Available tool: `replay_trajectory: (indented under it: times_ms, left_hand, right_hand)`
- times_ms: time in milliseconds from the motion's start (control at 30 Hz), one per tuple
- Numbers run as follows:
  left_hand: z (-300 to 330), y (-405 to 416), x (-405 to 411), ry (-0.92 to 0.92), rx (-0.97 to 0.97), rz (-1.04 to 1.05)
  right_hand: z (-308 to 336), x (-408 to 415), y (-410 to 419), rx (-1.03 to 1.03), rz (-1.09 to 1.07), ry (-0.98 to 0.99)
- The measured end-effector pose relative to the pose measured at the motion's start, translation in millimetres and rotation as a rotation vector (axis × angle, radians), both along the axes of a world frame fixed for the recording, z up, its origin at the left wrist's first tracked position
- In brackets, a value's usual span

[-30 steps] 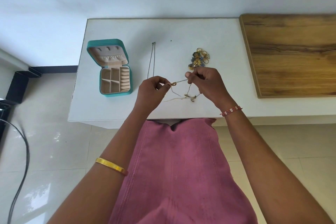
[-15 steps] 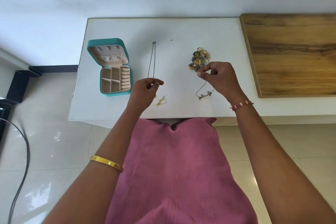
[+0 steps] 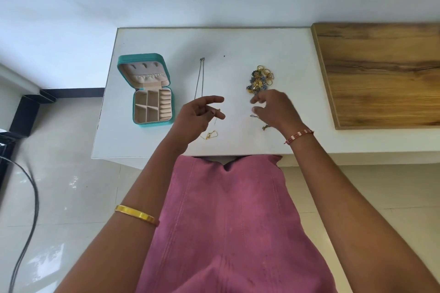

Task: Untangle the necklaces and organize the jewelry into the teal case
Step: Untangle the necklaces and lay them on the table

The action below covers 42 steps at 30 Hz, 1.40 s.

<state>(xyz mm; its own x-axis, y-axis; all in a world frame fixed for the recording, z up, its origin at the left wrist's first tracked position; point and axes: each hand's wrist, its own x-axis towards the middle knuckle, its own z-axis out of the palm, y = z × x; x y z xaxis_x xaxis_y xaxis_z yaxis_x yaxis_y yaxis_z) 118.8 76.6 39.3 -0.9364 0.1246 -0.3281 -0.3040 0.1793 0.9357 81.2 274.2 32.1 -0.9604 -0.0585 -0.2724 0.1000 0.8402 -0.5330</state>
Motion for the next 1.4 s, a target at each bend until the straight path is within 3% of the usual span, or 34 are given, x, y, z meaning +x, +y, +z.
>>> replay_trajectory:
  times_ms: [100, 167, 500, 700, 800, 900, 1033, 1167, 1267, 1400]
  left_hand:
    - [7.5, -0.7, 1.6, 0.014, 0.086, -0.038]
    - [13.2, -1.7, 3.0, 0.027, 0.112, -0.042]
    - [49.3, -11.7, 15.6, 0.062, 0.176, -0.078]
    - [61.1, -26.8, 26.8, 0.013, 0.135, -0.13]
    - [59.9, -36.6, 32.5, -0.037, 0.052, -0.183]
    - [57.4, -40.1, 38.5, -0.09, 0.071, -0.168]
    - [61.2, -36.2, 44.0, -0.076, 0.238, -0.077]
    - [64.0, -37.3, 47.0, -0.102, 0.632, 0.221]
    - [62.8, -44.1, 50.3, -0.154, 0.883, 0.313]
    - [57.2, -48.6, 54.4, -0.165, 0.979, 0.32]
  right_hand:
    - [21.2, 11.6, -19.5, -0.42, 0.095, -0.177]
    - [32.0, 19.8, -29.8, -0.585, 0.123, -0.235]
    - [72.0, 35.9, -38.8, -0.63, 0.118, -0.116]
    - [98.2, 42.7, -29.5, -0.955, -0.142, -0.027]
    - [101.0, 41.0, -16.8, -1.238, -0.335, -0.035]
    - [96.2, 42.8, -8.2, -1.394, -0.485, -0.08]
    - [88.7, 50.4, -7.4, -1.519, -0.565, -0.137]
    - [89.5, 56.0, -2.5, -1.556, -0.597, -0.079]
    - [89.4, 60.4, 2.1, -1.542, -0.57, -0.041]
    - [86.3, 66.3, -0.2, -1.525, -0.562, -0.039]
